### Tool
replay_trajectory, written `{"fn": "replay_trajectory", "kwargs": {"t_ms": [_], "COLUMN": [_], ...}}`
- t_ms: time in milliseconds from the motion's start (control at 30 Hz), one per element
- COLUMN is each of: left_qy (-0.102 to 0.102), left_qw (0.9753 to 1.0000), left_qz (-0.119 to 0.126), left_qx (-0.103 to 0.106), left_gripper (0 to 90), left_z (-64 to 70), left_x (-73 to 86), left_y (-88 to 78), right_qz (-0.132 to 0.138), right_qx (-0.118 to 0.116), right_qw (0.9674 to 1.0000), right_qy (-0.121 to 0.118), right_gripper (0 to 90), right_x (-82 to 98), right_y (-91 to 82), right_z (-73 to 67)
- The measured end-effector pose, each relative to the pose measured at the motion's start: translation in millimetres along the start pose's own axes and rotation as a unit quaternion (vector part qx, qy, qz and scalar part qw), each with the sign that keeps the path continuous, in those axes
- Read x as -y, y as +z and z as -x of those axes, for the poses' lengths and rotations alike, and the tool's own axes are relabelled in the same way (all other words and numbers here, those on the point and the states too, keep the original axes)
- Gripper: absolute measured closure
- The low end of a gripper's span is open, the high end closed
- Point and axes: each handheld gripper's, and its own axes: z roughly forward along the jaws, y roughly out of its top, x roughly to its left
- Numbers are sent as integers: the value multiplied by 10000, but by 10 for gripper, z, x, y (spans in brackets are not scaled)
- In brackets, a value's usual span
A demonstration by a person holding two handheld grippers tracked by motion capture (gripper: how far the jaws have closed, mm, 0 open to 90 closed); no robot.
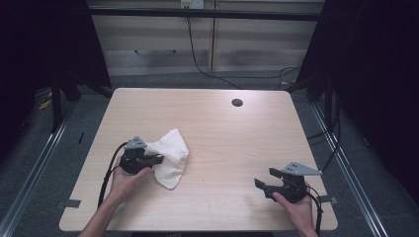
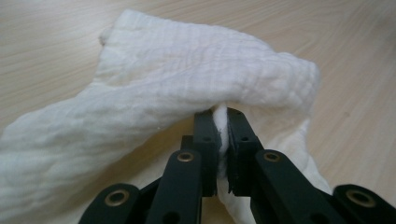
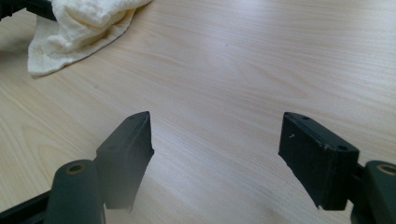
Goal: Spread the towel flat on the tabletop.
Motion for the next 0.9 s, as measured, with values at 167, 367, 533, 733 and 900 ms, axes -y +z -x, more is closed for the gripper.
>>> {"fn": "replay_trajectory", "kwargs": {"t_ms": [167, 367, 533, 733, 900], "left_qy": [35, 130, 206, 298, 452], "left_qw": [9998, 9991, 9984, 9967, 9958], "left_qz": [-31, -70, -54, -127, -282], "left_qx": [174, 387, 526, 748, 749], "left_gripper": [843, 843, 834, 808, 767], "left_z": [219, 426, 611, 806, 900], "left_x": [-88, -194, -291, -369, -362], "left_y": [86, 201, 342, 512, 571], "right_qz": [61, 101, 17, 82, -160], "right_qx": [-146, -215, -433, -527, -1048], "right_qw": [9998, 9997, 9990, 9981, 9932], "right_qy": [87, -94, -124, -295, -476], "right_gripper": [257, 259, 294, 282, 371], "right_x": [-25, -101, -183, -325, -396], "right_y": [12, 54, 151, 283, 435], "right_z": [-13, -74, -107, -199, -325]}}
